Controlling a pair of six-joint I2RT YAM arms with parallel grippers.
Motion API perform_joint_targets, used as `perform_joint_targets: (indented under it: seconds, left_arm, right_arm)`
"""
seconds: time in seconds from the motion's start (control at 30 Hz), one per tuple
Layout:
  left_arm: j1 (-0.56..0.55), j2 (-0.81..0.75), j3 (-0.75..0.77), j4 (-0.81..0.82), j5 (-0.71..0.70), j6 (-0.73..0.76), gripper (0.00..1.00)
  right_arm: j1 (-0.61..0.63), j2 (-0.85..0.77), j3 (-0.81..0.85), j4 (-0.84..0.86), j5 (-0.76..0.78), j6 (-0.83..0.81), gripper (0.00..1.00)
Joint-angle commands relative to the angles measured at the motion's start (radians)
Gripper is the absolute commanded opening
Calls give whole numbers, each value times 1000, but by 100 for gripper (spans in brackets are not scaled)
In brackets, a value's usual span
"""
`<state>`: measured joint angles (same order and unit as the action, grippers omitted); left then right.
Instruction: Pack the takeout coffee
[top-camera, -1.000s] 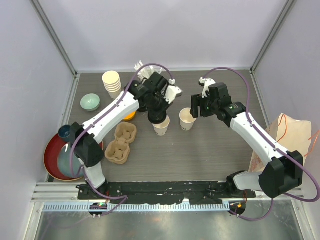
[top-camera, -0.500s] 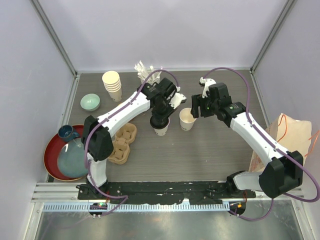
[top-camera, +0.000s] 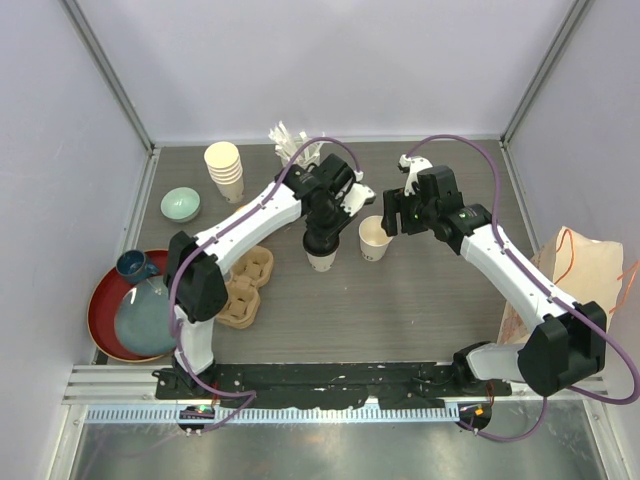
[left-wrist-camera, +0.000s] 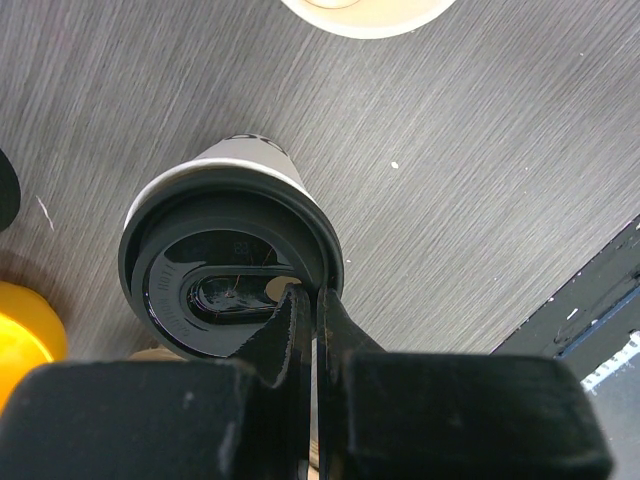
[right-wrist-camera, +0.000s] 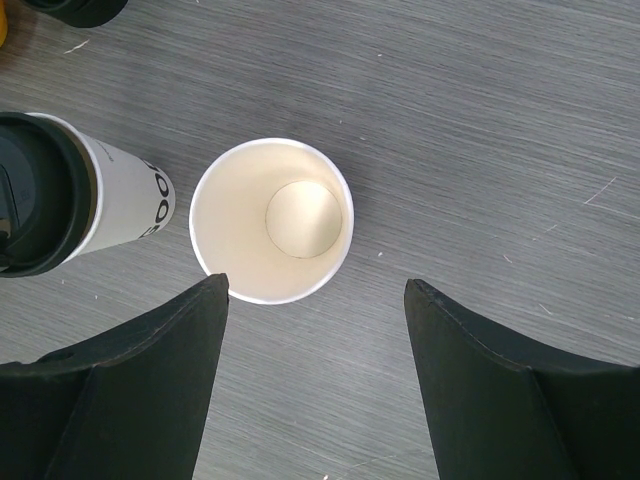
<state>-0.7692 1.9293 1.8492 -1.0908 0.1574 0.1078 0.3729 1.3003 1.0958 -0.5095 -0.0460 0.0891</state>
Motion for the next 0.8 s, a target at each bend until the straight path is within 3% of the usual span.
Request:
perform_joint_targets:
  seconds: [0.0,0.57,0.6,0.7,0.77]
  left_arm:
    - [-7,8,35,-1,4,-5,0]
    - [-8,33,7,-4,27,10,0]
    - [-8,30,16,-12,30,12,2]
    - [-7,13,30,-17,22,16,26]
    - [-8,0,41,-17,18,26,32]
  right_arm:
    - [1,-18,19,5,1,-2,76]
    - [0,-19,15,5,-5,-2,76]
    - [1,-21,15,5,-5,-2,76]
    - [1,-22,15,3,-6,-2,76]
    - [1,-22,15,3,-6,-2,76]
